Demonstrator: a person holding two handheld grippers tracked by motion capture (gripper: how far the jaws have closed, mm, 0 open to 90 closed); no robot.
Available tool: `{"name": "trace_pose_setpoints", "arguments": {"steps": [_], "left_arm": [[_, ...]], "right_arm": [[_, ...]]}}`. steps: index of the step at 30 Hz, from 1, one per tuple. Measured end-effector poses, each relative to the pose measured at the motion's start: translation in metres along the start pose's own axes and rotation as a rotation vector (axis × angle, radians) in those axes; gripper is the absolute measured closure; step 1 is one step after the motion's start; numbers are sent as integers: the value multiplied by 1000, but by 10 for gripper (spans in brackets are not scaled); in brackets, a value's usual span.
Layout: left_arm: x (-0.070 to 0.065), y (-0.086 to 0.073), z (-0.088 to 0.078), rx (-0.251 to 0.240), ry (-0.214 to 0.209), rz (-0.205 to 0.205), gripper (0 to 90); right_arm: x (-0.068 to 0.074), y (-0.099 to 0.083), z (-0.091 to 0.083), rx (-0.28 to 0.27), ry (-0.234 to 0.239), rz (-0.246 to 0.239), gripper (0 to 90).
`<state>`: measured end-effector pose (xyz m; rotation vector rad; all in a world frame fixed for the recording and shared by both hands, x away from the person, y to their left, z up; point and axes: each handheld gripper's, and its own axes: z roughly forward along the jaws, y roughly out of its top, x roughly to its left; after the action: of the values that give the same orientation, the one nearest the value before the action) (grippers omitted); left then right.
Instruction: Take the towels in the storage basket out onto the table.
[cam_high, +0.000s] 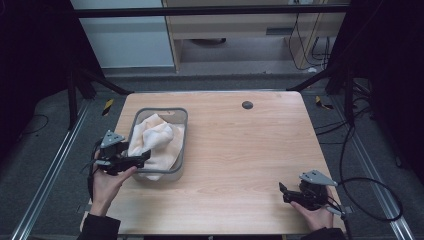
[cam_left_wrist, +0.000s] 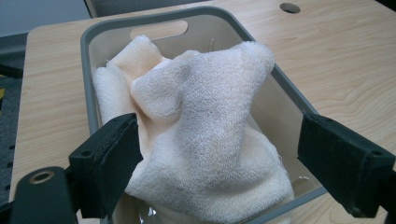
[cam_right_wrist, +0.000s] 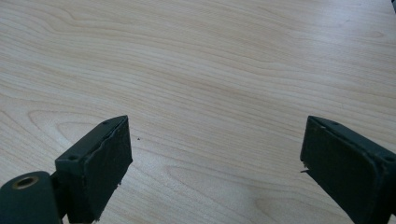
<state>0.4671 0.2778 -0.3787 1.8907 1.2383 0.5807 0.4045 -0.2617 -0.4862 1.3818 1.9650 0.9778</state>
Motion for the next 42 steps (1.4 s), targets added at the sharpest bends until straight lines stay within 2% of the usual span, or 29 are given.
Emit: {"name": "trace_pose_setpoints", "arguments": {"steps": [13,20,32,36,42], "left_arm": [[-2,8,24,76,22,34,166],[-3,5,35,113,41,58,188],[5,1,53,192,39,49,341],[6,2,56,209,30,38,375],[5,4,57,234,24,38,481]], "right_arm": [[0,0,3,14,14,-6,94],[0,0,3,19,18,-4,94],[1,0,5,31,26,-10,94],[1,0,6,34,26,-16,94],[1,-1,6,43,30,-17,94]]}}
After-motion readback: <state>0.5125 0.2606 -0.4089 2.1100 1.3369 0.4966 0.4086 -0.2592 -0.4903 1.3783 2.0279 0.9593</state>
